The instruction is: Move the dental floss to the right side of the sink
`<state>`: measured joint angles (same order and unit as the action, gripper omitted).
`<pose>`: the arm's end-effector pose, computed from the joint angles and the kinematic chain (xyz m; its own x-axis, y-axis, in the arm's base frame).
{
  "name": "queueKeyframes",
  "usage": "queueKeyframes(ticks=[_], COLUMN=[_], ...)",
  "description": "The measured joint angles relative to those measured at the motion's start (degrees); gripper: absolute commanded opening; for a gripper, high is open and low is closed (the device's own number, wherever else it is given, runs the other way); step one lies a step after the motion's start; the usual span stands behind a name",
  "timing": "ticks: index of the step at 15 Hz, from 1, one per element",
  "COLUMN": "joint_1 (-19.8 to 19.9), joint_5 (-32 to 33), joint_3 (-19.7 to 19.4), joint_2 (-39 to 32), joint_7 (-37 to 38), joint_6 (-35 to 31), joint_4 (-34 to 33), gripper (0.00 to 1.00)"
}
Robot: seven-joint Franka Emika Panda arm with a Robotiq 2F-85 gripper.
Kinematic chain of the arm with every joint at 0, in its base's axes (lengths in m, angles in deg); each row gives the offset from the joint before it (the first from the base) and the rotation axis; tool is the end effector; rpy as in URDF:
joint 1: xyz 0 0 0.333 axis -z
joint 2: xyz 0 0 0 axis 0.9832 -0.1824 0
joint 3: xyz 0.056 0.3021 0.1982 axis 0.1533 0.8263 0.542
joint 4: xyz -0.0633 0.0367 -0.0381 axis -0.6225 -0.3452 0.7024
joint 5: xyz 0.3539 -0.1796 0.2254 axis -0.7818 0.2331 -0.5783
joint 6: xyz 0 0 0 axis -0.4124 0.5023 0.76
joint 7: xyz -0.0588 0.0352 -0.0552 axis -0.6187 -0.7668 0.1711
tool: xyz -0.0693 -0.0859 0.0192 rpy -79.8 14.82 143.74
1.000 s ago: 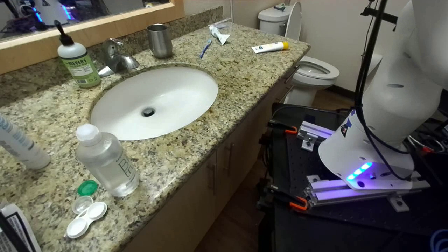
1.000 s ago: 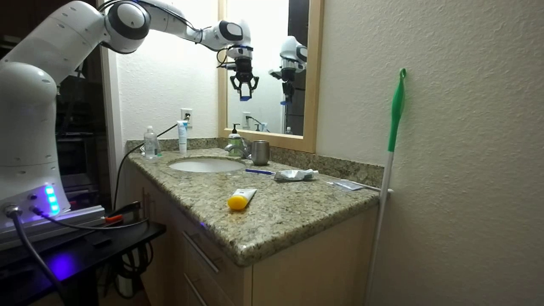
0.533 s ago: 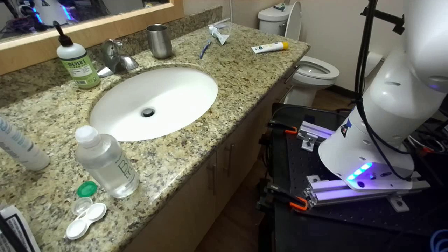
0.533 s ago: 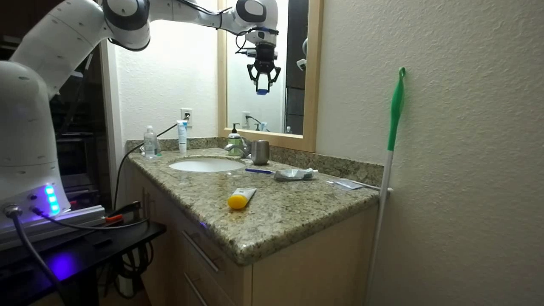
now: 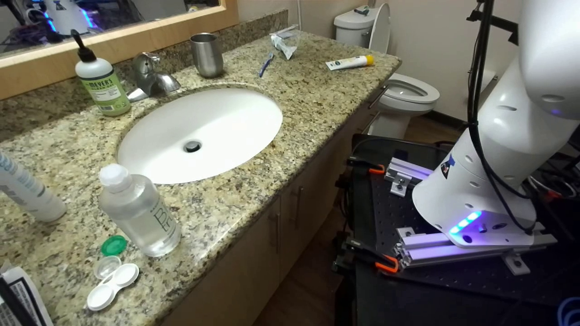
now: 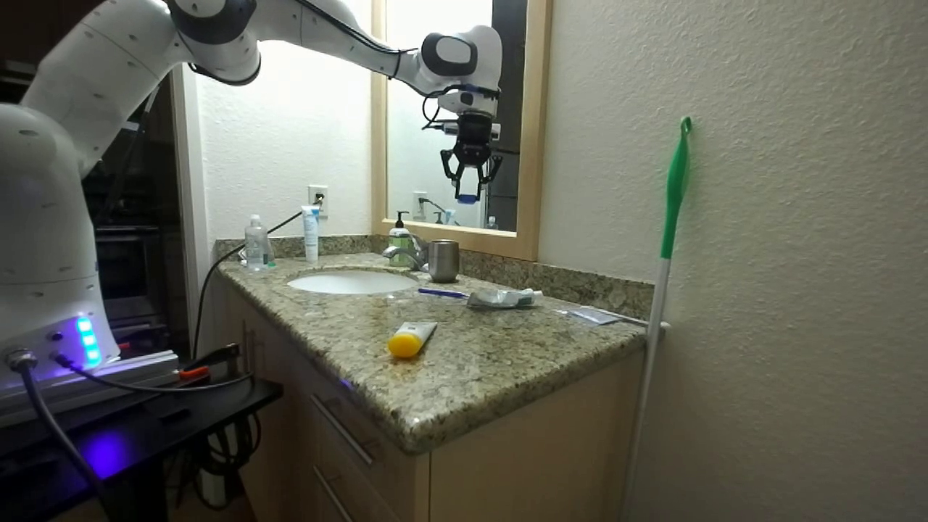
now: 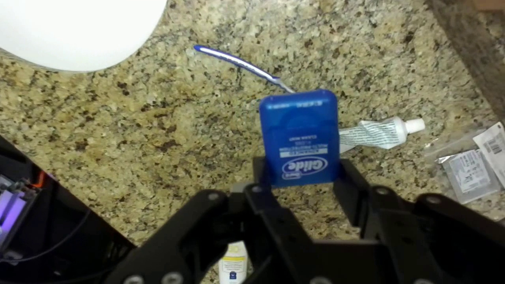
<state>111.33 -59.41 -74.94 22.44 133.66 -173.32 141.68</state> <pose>0.5802 -0.5621 0.4828 -0.9208 -0.3840 0.0676 -0.3818 0.9232 0.0434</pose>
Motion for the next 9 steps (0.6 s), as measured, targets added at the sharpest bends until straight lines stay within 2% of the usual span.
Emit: queueKeyframes(ticks=[2, 5, 6, 9], joint_1=[-0.32, -0.88, -0.95, -0.97], joint_5=[-0.29, -0.29, -0.29, -0.25], joint_3=[0.08, 0.13, 0.14, 0.14], joint_2=[1.99, 4.81, 5.24, 5.47], joint_7=[-1.88, -2.33, -2.34, -2.09], joint_6=[-5.16, -6.16, -6.16, -6.21], joint_4=[4.24, 7.21, 7.54, 7.81], gripper=[0.45, 0.45, 0.20, 0.20])
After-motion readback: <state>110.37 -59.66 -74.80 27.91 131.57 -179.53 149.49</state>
